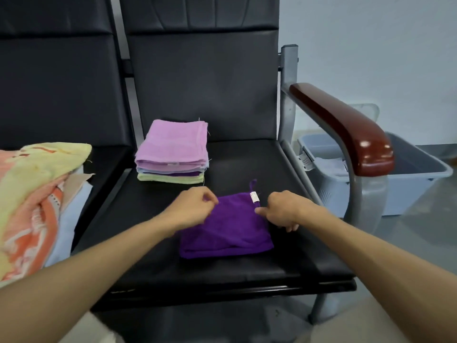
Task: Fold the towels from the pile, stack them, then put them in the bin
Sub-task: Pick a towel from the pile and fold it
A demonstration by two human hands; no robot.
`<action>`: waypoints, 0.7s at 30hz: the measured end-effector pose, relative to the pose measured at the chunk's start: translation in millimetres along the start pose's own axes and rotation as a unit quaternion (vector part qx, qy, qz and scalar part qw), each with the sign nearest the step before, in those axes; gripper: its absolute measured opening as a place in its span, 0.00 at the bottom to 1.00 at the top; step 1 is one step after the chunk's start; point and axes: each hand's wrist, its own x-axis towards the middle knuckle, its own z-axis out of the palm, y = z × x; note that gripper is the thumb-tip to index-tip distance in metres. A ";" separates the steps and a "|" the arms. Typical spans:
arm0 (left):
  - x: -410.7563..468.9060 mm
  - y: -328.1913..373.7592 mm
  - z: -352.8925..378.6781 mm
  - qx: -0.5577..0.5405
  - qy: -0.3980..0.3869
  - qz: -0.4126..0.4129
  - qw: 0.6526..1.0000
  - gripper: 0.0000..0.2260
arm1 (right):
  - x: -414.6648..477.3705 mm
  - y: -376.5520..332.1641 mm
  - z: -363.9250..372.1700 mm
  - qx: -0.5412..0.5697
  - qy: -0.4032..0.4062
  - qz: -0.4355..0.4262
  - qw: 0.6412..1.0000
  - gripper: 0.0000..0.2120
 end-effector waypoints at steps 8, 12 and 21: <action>-28.1 -33.1 -14.9 0.204 -0.153 -0.102 0.962 0.27 | -7.8 -25.3 12.1 -0.008 -0.066 0.037 0.997 0.24; -32.2 -29.6 -16.5 0.142 -0.129 -0.077 0.978 0.19 | -7.3 -24.5 14.2 0.194 -0.064 0.044 0.978 0.15; -53.5 -28.5 -56.9 -0.338 -0.057 -0.069 0.937 0.08 | -25.5 -27.8 -12.4 0.574 -0.073 0.000 0.815 0.12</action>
